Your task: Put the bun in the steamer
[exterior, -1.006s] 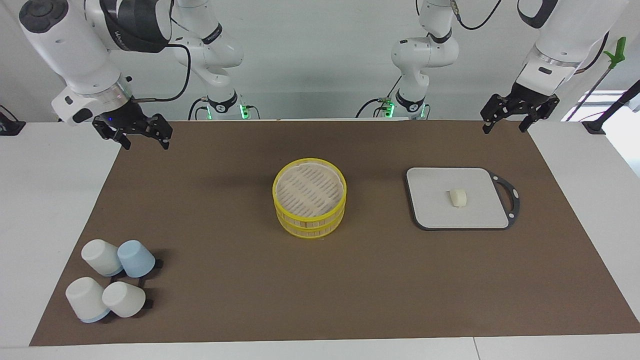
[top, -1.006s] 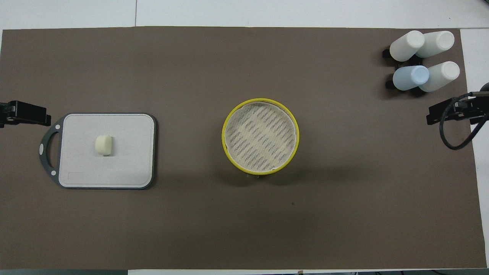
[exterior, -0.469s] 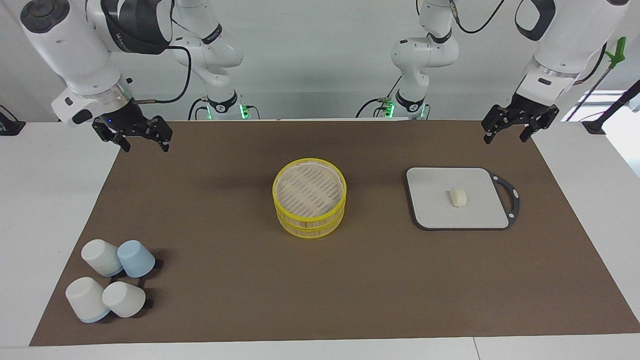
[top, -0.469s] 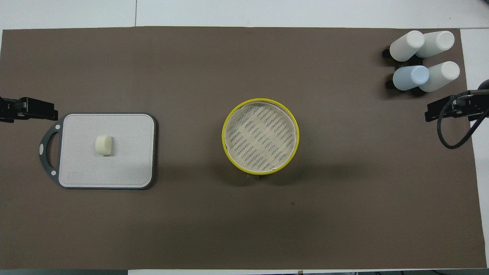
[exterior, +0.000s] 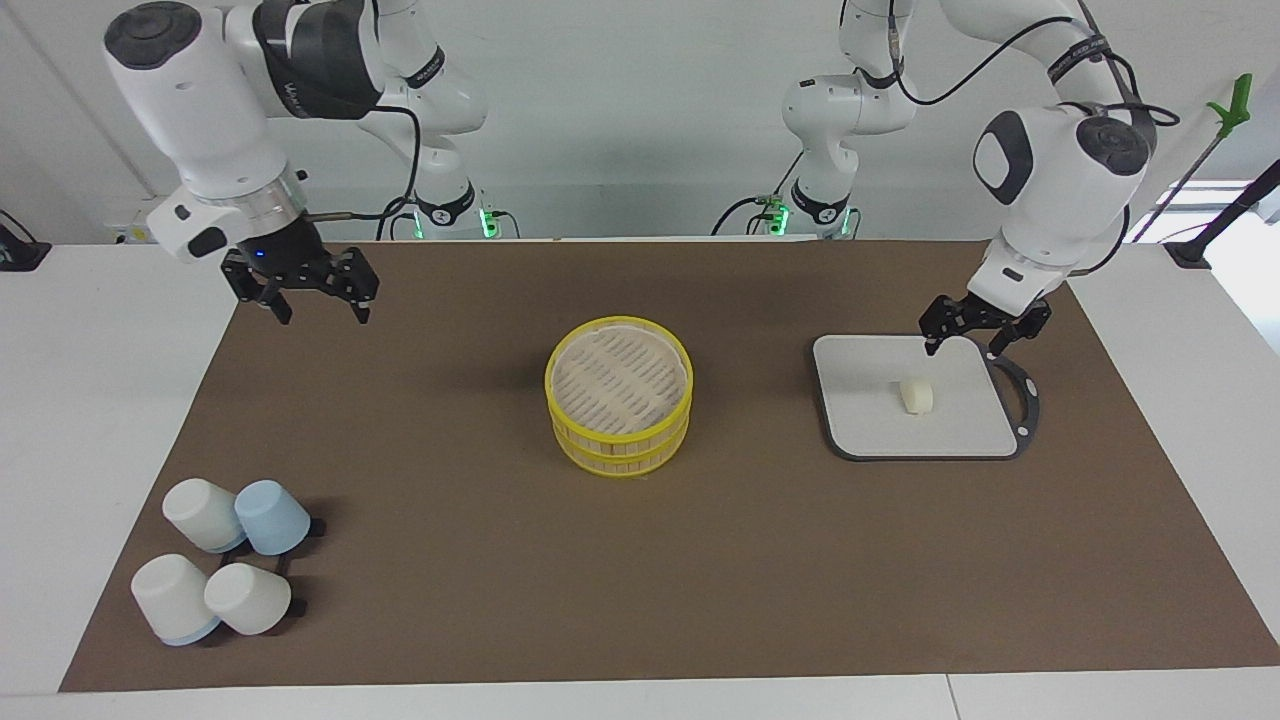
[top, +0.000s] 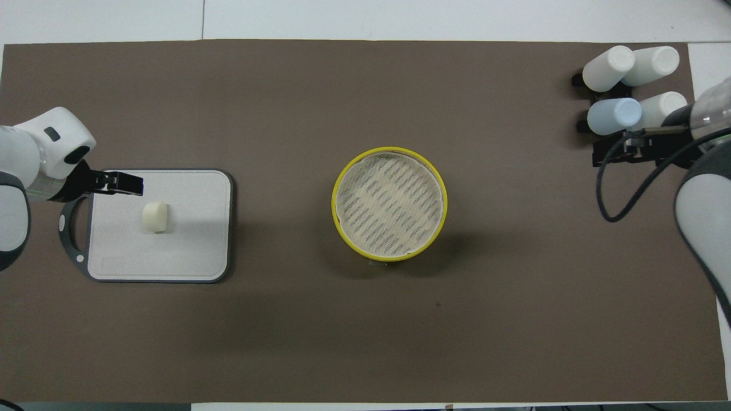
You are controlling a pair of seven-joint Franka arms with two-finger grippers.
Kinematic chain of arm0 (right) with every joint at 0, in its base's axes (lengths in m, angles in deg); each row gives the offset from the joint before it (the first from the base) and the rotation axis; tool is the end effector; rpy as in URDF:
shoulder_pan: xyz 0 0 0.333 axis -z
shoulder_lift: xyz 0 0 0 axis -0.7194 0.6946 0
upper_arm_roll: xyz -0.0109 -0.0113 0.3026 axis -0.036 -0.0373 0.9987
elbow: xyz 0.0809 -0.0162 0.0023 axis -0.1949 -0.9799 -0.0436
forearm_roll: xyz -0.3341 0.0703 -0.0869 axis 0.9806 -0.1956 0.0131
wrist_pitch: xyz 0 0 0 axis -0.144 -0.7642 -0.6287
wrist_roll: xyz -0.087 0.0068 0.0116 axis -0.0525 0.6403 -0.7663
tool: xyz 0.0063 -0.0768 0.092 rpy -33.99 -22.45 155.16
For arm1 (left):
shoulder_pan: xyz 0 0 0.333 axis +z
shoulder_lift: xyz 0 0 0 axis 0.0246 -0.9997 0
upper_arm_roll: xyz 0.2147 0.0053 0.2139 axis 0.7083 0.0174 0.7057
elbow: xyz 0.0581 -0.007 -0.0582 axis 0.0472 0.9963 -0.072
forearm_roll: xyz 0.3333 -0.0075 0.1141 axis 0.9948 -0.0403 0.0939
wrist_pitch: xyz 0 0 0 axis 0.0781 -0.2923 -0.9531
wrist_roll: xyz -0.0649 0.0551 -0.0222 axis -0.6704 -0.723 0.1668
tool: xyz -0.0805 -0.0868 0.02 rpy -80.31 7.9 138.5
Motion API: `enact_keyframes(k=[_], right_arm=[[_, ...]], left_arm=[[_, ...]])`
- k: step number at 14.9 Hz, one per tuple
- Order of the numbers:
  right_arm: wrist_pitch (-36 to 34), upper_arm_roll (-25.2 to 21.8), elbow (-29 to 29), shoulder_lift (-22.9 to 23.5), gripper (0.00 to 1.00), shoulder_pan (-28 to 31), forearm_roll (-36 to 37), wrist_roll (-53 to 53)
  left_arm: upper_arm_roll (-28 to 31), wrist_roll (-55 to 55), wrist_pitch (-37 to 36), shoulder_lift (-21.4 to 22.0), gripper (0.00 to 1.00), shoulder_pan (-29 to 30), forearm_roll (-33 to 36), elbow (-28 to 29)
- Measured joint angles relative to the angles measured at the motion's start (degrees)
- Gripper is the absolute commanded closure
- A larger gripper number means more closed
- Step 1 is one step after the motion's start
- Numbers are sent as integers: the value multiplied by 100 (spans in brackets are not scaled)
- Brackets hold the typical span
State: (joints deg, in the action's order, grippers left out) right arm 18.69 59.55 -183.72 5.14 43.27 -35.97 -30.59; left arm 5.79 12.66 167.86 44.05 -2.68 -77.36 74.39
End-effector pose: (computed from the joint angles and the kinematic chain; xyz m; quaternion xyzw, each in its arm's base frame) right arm 0.5324 0.0452 0.5562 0.9999 -0.0083 0.0106 0.0025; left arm 0.5238 -0.0120 0.4459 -0.9980 0.0623 -0.0109 0.0003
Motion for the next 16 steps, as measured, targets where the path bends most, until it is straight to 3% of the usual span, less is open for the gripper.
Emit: enact_keyframes(k=[3,8,14,16], right_arm=[[52,51,142,254,0,-918,5,-1039],[-22,49,1309,1461,1,-2254,19,-2872],[31,19,2410,2628,1,-3124,29,-4013],[273,17,2544,2900,1,-3351,110,-4291]], left_arm=[[2,33,531,-266,0,1,0,357],[31,127,1477,-529,0,39,0,963],[40,181,1524,-702,0,88,0,1035],[38,181,1546,-773,11,87,0,1038]])
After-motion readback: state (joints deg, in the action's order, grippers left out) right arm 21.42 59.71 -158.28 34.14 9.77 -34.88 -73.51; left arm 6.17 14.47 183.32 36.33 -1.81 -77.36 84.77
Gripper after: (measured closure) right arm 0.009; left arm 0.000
